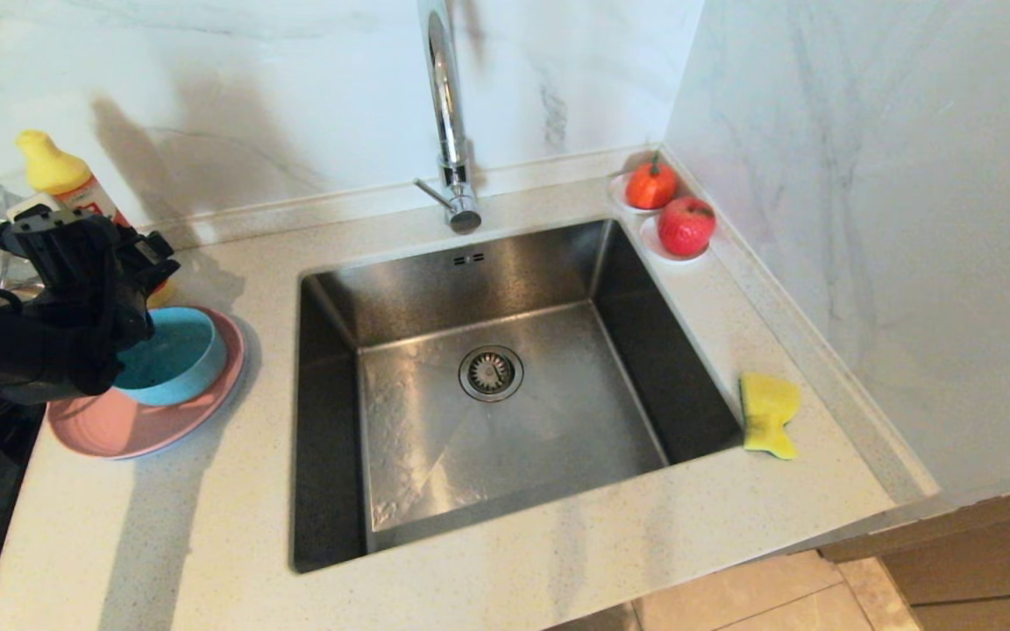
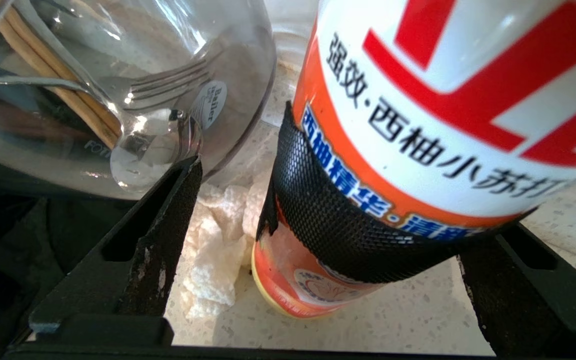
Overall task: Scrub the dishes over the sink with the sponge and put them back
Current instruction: Place the dish soap on the table
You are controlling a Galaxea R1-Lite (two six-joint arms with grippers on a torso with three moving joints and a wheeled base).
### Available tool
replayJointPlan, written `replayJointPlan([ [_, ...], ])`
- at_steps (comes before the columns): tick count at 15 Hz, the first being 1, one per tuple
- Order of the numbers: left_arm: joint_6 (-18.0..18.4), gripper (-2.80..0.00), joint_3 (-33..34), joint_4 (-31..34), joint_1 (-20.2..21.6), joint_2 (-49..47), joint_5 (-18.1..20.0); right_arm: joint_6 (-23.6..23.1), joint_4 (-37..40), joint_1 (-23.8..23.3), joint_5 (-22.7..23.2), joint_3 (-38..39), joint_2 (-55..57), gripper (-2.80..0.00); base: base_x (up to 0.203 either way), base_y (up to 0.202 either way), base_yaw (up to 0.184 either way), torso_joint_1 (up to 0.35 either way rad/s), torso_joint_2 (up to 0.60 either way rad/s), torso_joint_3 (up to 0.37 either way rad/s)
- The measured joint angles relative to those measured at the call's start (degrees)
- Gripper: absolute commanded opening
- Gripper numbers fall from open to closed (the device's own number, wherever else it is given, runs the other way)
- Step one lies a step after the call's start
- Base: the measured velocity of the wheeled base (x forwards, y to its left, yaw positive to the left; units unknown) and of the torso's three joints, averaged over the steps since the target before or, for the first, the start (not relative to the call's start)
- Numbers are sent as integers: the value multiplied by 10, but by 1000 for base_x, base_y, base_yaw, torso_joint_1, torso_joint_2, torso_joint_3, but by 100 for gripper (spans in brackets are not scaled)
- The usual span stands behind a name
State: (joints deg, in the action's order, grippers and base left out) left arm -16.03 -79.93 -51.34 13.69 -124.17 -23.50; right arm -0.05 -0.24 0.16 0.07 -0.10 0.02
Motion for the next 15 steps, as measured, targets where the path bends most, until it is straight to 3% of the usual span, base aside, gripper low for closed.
replayJointPlan([
  [1,0,-280,0,4,0,0,0,0,0,0,0,0,0,-280,0,0,0,0,0,0],
  [15,-14,-280,-17,5,-6,0,-1,0,0,0,0,0,0,-280,0,0,0,0,0,0],
])
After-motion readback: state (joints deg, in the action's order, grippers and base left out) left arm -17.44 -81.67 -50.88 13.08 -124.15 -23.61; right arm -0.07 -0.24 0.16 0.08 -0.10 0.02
